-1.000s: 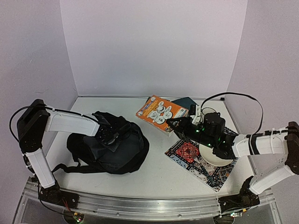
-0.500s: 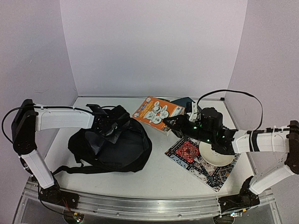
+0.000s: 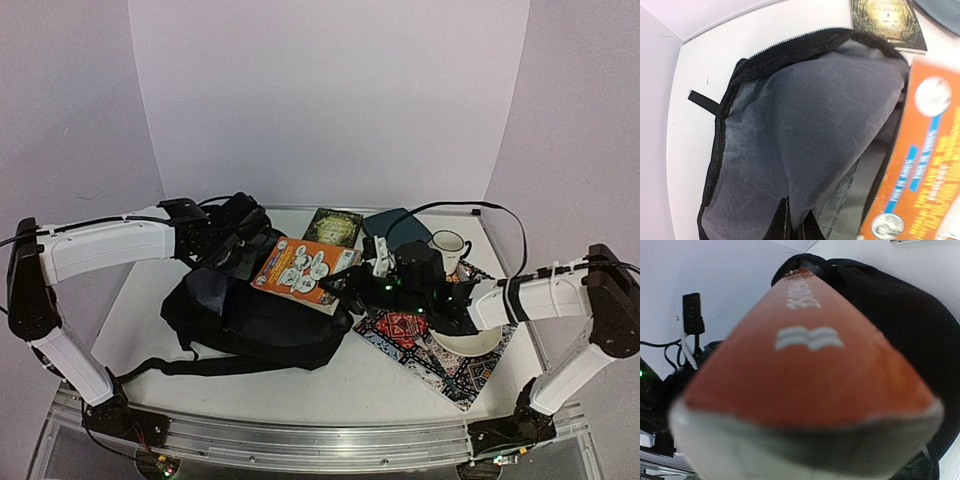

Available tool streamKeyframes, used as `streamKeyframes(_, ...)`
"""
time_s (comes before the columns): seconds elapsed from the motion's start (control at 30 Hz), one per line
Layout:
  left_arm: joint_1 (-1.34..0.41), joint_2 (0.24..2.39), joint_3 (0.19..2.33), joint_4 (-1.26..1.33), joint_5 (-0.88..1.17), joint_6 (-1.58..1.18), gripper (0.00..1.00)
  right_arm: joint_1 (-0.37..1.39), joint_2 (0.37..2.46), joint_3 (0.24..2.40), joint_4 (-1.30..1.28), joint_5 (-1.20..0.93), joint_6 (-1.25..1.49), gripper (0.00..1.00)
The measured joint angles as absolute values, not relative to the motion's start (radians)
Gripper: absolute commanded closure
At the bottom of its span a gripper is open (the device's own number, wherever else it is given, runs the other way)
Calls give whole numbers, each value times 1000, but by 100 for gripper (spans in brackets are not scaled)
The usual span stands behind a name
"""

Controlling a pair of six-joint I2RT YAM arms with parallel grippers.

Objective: Pack the student bag
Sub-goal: Place the book in the largest pocket of the bag.

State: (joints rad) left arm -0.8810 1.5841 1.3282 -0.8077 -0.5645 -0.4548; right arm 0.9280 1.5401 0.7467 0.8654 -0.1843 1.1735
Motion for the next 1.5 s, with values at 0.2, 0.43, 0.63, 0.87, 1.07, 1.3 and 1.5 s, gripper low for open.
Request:
streamKeyframes(0.2,-881,1568,1340,-822,-559,-499,100,936,1587,762,870,-192,1187,100)
streamKeyframes(0.43,-876,1563,1342,-829,-542,-551,100,976,1711,881,891,-189,1210,100)
streamKeyframes(0.63,-876,1563,1343,-807,-527,-559,100,1028,1784,945,886,-199,1226,100)
streamKeyframes(0.87,-870,1558,1354,-800,-484,-559,100,1048,1799,958,883,-182,1232,100)
streamKeyframes(1.07,-867,1498,1346,-785,-391,-574,100,1050,1880,1019,891,-141,1259,100)
streamKeyframes(1.3,-870,1406,1312,-765,-291,-582,100,1050,1993,1122,910,-91,1283,100)
streamKeyframes(1.5,-870,1382,1273,-758,-258,-585,100,1051,2072,1218,886,-49,1282,83)
